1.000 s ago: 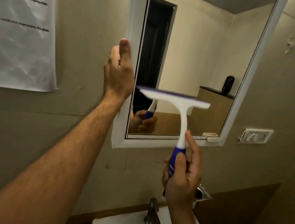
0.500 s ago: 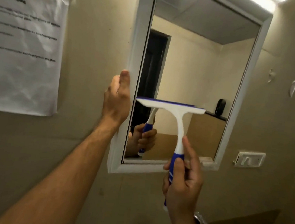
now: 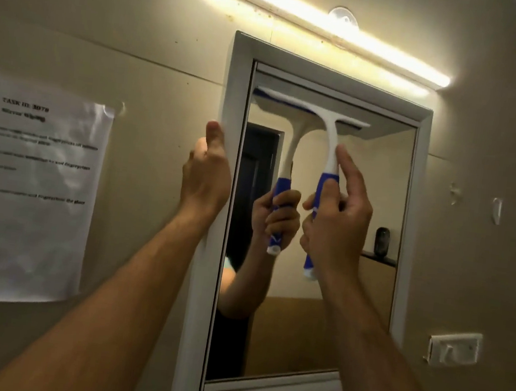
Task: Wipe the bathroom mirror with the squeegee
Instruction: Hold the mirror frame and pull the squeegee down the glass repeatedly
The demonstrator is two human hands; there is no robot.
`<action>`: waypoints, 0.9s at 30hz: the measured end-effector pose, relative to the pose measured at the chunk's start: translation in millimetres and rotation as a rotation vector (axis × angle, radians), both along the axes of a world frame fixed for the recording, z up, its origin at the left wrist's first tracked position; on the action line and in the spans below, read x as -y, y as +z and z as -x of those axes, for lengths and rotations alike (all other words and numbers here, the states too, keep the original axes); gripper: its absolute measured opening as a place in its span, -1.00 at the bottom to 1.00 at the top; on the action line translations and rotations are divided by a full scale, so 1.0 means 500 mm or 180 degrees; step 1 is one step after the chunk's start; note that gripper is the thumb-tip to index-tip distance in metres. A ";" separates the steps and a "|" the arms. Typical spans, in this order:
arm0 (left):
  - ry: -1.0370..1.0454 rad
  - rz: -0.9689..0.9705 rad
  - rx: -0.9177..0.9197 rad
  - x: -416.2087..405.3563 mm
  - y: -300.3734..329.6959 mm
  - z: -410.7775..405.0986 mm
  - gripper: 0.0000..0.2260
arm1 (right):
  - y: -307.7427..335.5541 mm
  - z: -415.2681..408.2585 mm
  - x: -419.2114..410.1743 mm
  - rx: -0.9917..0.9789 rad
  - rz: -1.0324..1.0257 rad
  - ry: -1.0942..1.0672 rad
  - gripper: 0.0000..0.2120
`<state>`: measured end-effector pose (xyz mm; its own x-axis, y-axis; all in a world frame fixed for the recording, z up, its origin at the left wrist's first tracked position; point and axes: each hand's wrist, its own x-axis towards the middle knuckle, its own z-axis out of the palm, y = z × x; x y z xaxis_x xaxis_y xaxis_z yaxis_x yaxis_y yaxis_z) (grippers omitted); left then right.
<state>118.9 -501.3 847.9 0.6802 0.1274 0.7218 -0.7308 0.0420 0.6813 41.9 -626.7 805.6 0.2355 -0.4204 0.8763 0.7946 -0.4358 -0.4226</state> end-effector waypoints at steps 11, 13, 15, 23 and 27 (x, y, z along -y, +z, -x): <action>0.0167 0.0039 0.0084 0.007 -0.006 -0.004 -0.44 | -0.126 -0.002 0.003 0.0073 -0.0022 0.0259 -0.60; 0.0204 0.0047 0.0077 0.009 -0.006 -0.001 -0.44 | -0.086 -0.008 0.007 0.0144 0.0070 0.0123 -0.61; 0.0231 0.0059 0.0062 0.010 -0.006 -0.001 -0.44 | -0.057 -0.019 0.007 0.0143 0.0160 -0.0084 -0.62; 0.0183 0.0110 0.0020 0.011 -0.011 0.001 -0.44 | -0.151 -0.003 0.022 -0.0120 0.0172 -0.0007 -0.55; 0.0208 0.0079 -0.0046 0.010 -0.012 0.005 -0.44 | -0.229 0.012 0.020 -0.0327 0.0083 -0.0011 -0.55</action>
